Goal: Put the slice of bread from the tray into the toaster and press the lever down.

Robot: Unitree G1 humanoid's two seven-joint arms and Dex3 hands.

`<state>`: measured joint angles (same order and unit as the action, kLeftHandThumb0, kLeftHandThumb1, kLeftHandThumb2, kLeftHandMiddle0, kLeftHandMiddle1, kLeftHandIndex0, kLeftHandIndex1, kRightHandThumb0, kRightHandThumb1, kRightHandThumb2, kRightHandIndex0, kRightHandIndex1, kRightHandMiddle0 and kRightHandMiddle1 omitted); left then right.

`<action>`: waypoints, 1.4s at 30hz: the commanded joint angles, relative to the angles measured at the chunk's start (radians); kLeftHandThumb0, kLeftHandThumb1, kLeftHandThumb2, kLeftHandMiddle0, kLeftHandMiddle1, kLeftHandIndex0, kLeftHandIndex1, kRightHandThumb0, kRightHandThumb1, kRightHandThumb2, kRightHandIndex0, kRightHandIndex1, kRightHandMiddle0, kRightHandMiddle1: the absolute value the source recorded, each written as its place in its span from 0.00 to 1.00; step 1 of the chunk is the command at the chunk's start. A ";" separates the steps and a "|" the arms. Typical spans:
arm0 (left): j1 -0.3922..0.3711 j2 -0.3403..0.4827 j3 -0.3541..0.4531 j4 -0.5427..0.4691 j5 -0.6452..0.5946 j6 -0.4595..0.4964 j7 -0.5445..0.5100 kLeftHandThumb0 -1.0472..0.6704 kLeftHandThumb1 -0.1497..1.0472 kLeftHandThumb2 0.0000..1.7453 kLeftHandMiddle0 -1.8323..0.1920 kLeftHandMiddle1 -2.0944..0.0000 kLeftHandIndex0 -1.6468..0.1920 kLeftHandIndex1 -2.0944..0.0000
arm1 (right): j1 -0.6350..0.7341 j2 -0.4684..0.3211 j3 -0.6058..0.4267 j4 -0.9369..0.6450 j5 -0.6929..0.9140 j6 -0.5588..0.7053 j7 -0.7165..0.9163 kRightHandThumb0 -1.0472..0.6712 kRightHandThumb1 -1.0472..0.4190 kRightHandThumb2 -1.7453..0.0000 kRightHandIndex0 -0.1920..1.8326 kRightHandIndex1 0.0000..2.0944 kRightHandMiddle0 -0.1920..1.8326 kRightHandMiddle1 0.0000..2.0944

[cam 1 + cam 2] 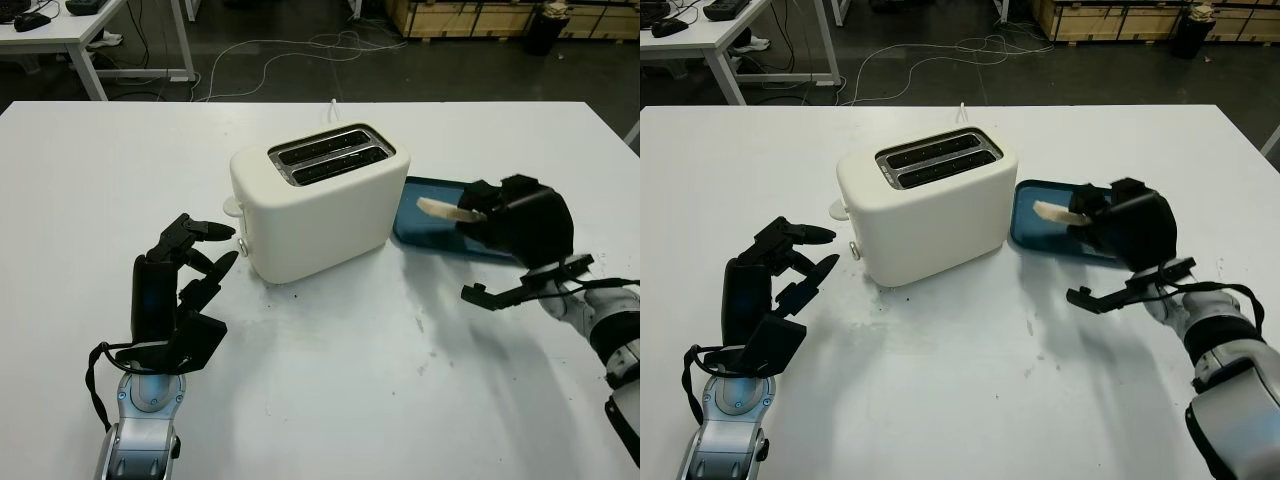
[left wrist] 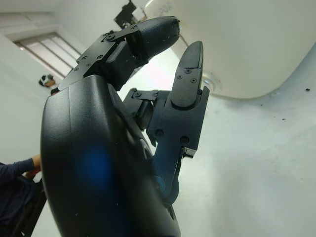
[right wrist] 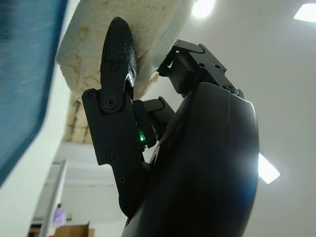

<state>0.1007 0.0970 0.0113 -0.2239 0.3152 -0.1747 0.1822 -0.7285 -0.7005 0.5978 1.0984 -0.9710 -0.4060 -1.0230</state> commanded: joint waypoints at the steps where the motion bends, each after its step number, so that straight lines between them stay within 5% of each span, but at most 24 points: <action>1: -0.004 0.001 0.002 -0.010 0.002 0.002 -0.002 0.46 0.89 0.08 0.59 0.22 0.58 0.52 | -0.024 -0.020 -0.001 -0.022 -0.010 -0.002 -0.013 0.26 0.09 0.74 0.54 0.83 0.38 0.83; 8: -0.001 -0.003 0.004 -0.012 0.000 0.006 0.000 0.46 0.89 0.09 0.60 0.22 0.58 0.52 | -0.078 -0.056 -0.041 -0.042 0.044 -0.085 0.116 0.26 0.09 0.72 0.55 0.83 0.38 0.83; 18: 0.000 -0.003 0.004 -0.012 -0.003 0.006 -0.001 0.46 0.89 0.09 0.60 0.21 0.58 0.52 | -0.266 -0.124 -0.247 -0.070 0.372 -0.228 0.886 0.26 0.09 0.78 0.56 0.83 0.44 0.83; 24: 0.003 -0.004 0.006 -0.017 -0.007 0.008 -0.003 0.47 0.89 0.09 0.61 0.21 0.58 0.52 | -0.420 -0.106 -0.331 -0.009 0.506 -0.232 1.189 0.31 0.09 0.86 0.55 0.83 0.48 0.77; 32: 0.003 -0.004 0.006 -0.025 0.010 0.022 0.003 0.47 0.89 0.09 0.60 0.22 0.58 0.53 | -0.671 0.002 -0.409 0.101 0.633 -0.151 1.518 0.29 0.09 0.88 0.58 0.83 0.50 0.82; 42: 0.003 -0.003 0.007 -0.023 0.011 0.014 0.007 0.47 0.89 0.09 0.60 0.22 0.58 0.53 | -0.780 0.188 -0.378 0.141 0.620 0.008 1.643 0.31 0.09 0.88 0.64 0.83 0.56 0.83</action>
<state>0.1045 0.0961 0.0159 -0.2395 0.3197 -0.1612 0.1839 -1.4818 -0.5320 0.2159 1.2360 -0.3473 -0.4172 0.6071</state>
